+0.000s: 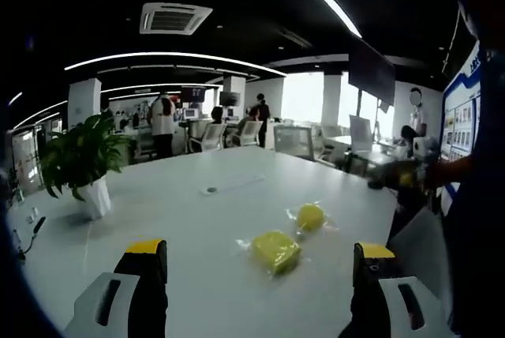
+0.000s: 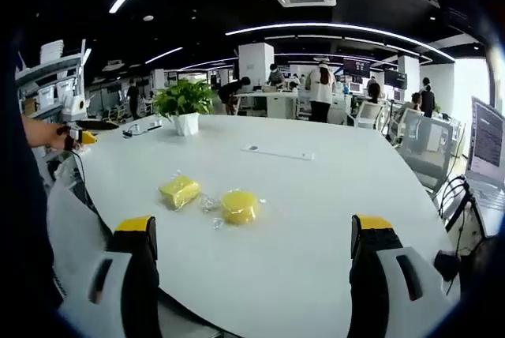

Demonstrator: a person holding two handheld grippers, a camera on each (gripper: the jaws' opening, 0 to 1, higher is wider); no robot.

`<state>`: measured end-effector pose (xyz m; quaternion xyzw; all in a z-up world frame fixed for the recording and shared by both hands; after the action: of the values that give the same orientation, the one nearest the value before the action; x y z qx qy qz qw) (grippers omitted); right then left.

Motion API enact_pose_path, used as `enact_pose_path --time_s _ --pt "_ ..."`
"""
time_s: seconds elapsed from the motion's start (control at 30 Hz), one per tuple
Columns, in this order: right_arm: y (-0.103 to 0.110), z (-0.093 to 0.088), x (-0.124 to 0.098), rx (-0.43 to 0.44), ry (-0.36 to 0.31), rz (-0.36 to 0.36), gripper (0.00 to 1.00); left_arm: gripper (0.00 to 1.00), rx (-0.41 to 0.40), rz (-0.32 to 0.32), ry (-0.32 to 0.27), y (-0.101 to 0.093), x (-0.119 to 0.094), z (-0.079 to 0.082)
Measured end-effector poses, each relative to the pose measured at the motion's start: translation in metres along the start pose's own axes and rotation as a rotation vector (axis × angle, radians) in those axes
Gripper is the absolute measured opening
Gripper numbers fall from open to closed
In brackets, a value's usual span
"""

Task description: Compare the silicone blocks by pressing each to a similar depth, holding the contact briefly, and releasing to observe deformation and rebound differences across the visible hardness samples.

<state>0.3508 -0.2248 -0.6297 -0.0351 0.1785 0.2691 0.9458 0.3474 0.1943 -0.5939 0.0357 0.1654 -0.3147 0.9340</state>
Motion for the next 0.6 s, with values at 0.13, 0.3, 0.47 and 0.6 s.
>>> enact_pose_path --time_s 0.13,0.3,0.47,0.6 --pt "-0.003 -0.008 -0.001 0.006 0.022 -0.007 0.97 1.00 0.002 0.001 0.020 0.002 -0.005 -0.005" --pt "-0.002 -0.015 0.000 -0.001 0.045 -0.005 0.97 1.00 -0.006 -0.006 0.101 0.003 -0.010 -0.031" --pt "0.002 -0.017 0.001 -0.007 0.055 0.007 0.97 1.00 -0.022 -0.010 0.084 0.000 -0.009 -0.032" --pt "0.002 -0.019 0.003 -0.007 0.060 0.011 0.97 1.00 -0.023 -0.024 0.087 -0.003 -0.003 -0.031"
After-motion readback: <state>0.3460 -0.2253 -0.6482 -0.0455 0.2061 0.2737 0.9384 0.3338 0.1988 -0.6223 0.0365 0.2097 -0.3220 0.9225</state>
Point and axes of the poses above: the point that each gripper's makers call its tool centre point, and the gripper's own axes: x roughly forward along the fingers, y roughly to its left, z roughly out of its top, the point moved 1 cm from there along -x, roughly backward along the fingers, and after that the axes turned 1 degree about z, right-handed, at the moved point
